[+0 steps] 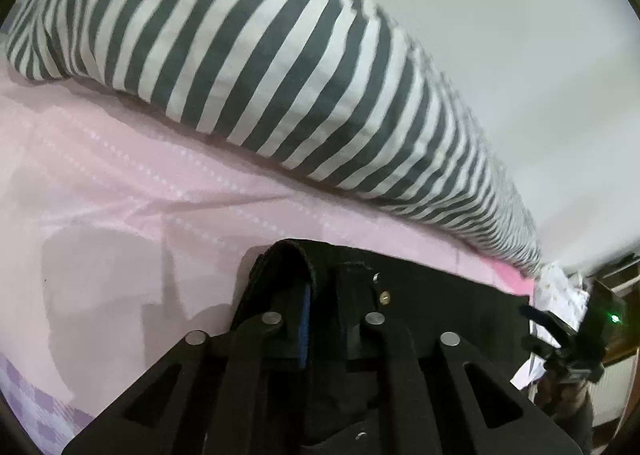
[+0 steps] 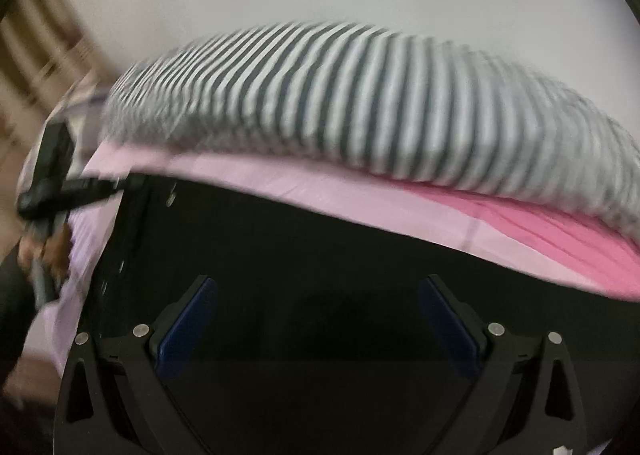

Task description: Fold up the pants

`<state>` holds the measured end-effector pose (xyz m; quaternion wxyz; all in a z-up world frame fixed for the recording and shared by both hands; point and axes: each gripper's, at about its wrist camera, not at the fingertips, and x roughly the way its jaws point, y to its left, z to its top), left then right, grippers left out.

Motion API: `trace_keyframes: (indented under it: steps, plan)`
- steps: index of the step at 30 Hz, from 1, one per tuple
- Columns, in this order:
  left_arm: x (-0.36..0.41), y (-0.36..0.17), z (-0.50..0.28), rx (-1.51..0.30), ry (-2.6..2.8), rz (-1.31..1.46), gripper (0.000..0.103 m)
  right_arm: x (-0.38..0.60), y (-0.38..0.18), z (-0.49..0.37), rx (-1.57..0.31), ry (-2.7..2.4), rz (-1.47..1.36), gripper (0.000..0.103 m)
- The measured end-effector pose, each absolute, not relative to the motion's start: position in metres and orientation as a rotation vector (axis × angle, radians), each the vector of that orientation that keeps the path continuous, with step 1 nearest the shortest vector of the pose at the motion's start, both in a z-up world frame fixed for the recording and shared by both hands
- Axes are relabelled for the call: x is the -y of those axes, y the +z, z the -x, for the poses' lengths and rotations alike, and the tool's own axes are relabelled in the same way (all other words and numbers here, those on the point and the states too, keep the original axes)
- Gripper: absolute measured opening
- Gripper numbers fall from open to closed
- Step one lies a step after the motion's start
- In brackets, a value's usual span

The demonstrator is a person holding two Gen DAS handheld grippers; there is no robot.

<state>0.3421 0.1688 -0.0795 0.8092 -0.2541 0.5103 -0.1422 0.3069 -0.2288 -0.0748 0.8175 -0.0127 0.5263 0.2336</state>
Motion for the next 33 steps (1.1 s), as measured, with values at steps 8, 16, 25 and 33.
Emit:
trace_keyframes:
  steps: [8,16,25,33]
  plan:
    - [-0.169,-0.044,-0.314,-0.947,-0.389,0.598,0.006,0.228,-0.077,-0.354,-1.205,0.733,0.144,0.100]
    - [-0.169,-0.018,-0.286,-0.856,-0.467,0.614,0.006,0.218,-0.093,-0.411,-1.356,0.935,0.193,0.094]
    - [-0.173,-0.006,-0.273,-0.839,-0.467,0.622,0.006,0.221,-0.127,-0.422,-1.484,1.085,0.202,0.071]
    - [-0.175,-0.005,-0.272,-0.846,-0.440,0.617,0.006,0.253,-0.132,-0.404,-1.579,1.103,0.237,0.047]
